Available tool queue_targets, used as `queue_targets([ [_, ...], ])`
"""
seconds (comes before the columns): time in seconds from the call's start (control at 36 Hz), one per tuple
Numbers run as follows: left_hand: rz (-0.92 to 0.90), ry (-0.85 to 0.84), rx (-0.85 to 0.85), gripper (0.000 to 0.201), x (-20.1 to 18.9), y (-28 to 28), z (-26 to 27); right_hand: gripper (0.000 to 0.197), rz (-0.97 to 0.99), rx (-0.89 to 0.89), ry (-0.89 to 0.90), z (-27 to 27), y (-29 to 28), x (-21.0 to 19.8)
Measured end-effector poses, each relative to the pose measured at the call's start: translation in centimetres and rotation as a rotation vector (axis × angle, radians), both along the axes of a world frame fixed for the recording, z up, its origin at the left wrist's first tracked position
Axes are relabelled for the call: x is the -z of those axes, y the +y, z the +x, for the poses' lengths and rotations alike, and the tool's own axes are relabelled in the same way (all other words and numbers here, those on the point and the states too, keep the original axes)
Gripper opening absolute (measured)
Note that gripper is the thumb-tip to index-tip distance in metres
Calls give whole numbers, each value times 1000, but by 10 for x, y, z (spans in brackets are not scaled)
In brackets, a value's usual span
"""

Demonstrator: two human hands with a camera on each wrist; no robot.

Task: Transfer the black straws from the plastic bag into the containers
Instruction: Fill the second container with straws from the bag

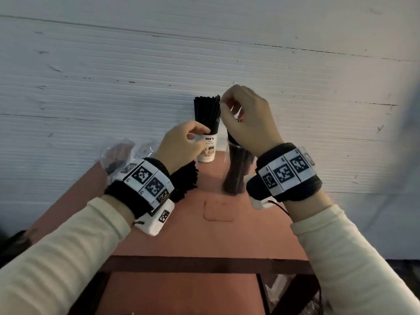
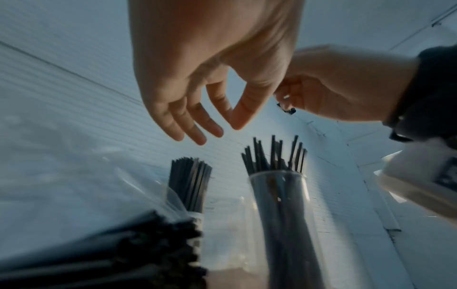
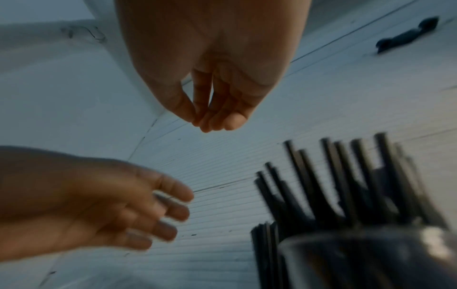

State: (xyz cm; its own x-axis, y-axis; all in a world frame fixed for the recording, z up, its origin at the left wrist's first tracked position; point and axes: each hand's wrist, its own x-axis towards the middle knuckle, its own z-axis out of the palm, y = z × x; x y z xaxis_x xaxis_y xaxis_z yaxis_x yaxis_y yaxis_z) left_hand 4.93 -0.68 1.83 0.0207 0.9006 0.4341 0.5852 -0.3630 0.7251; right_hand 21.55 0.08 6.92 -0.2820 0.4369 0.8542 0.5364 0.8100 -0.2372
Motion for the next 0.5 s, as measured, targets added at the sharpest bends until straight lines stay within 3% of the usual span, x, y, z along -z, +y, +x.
queue_targets([
  [0.08, 49, -52, -60, 22, -10, -14, -27, 9, -124, -38, -22, -23, -5, 15],
  [0.14, 97, -1, -134, 19, -11, -19, -48, 13, -261, -60, -67, -40, -5, 27],
  [0.22, 127, 167, -214, 16, -8, -21, -79, 21, -455, -40, -232, -64, -4, 44],
  [0.31, -4, 260, -149, 24, -2, -21, -103, 28, -582, -25, -460, -86, -2, 59],
  [0.42, -135, 318, -35, 39, 8, -24, -114, 34, -603, 19, -714, -112, 0, 72],
  [0.5, -162, 344, -68, 36, 16, -23, -119, 38, -599, 44, -858, -126, 1, 78],
])
